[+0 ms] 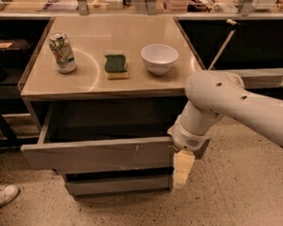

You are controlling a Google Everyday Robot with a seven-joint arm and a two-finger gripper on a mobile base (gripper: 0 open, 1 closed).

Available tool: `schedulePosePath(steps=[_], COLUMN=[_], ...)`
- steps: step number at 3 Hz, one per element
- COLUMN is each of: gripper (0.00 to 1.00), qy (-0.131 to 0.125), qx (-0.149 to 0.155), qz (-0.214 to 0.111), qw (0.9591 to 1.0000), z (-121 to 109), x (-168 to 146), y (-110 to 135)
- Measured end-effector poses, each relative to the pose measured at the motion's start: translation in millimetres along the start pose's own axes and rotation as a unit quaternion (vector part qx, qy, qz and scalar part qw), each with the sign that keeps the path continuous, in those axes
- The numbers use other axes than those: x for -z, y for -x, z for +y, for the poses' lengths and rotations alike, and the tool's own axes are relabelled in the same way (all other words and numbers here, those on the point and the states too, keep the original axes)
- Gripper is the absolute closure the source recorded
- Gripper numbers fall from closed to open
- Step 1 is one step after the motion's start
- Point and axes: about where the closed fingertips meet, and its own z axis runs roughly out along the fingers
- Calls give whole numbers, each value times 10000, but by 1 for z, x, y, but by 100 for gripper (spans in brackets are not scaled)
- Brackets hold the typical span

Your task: Open top drawer

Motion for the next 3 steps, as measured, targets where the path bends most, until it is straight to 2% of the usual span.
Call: schedulePosePath(steps=[1, 3], gripper=[0, 0], qy=[144, 343], qx=[-40, 36], qz=[-5, 58], qw=[9999, 9994], z=[8, 14], x=[-10, -26], y=[-8, -8])
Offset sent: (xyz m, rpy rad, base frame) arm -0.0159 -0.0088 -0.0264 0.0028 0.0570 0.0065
